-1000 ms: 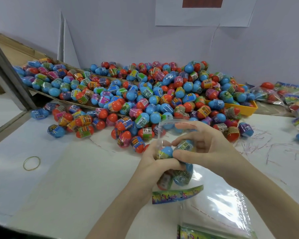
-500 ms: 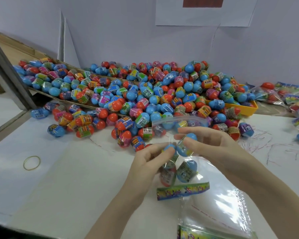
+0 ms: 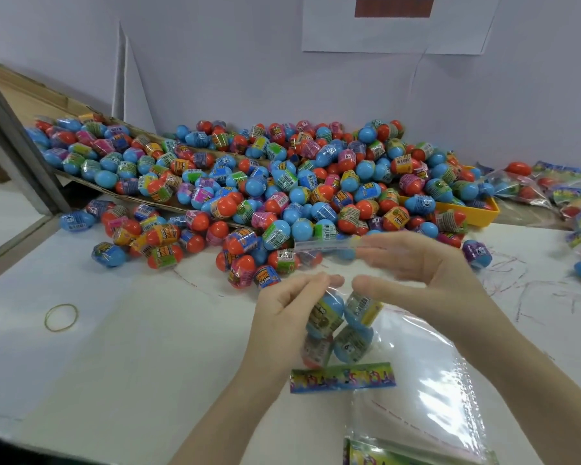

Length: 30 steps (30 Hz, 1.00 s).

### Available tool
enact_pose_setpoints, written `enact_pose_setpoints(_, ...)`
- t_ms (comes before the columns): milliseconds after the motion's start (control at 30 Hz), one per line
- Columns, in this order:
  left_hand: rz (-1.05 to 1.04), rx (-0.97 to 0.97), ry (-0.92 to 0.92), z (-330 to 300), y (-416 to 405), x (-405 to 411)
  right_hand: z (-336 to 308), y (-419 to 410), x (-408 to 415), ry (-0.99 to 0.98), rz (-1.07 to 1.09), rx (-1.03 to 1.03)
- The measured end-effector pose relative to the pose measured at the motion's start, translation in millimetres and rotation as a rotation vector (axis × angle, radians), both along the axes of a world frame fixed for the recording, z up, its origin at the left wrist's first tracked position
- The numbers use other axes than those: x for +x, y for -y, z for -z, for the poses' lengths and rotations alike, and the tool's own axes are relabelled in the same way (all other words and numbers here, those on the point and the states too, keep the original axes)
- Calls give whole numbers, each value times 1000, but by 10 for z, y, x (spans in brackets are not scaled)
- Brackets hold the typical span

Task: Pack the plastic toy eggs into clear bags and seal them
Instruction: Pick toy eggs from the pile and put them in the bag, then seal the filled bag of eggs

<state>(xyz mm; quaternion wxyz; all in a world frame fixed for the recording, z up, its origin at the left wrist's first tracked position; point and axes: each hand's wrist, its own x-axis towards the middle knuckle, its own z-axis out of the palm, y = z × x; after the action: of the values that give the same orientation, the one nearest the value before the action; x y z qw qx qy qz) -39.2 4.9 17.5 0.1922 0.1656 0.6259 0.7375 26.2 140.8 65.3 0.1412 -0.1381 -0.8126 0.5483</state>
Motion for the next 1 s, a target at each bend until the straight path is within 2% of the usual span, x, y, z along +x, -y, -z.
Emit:
enact_pose_setpoints(100, 46, 18, 80, -18, -7, 5, -113, -16, -17, -94, 32, -16)
enact_pose_setpoints(200, 96, 48, 96, -60, 3, 27, -167, -12, -76, -116, 3, 105)
enact_pose_setpoints(400, -88, 64, -158, -41, -3, 33, -162, -4, -103, -150, -31, 221)
enact_pose_setpoints(500, -184, 89, -195, -55, -11, 54, -134, -2, -109, -175, -20, 266)
enact_pose_setpoints(567, -195, 98, -190, -82, -13, 58, -120, 27, -101, -266, 48, 422)
enact_pose_setpoints(667, -160, 115, -169, -94, -16, 65, -85, 101, -80, -512, 150, 902)
enact_pose_setpoints(700, -147, 127, -168, -105, -13, 69, -65, 120, -78, -565, 138, 1006)
enact_pose_setpoints(867, -68, 81, -299, -112, 6, 84, -45, 128, -124, -566, 51, 1200)
enact_pose_setpoints(1000, -90, -94, -531, -113, 35, 56, -112, 96, -141, -563, -26, 1351)
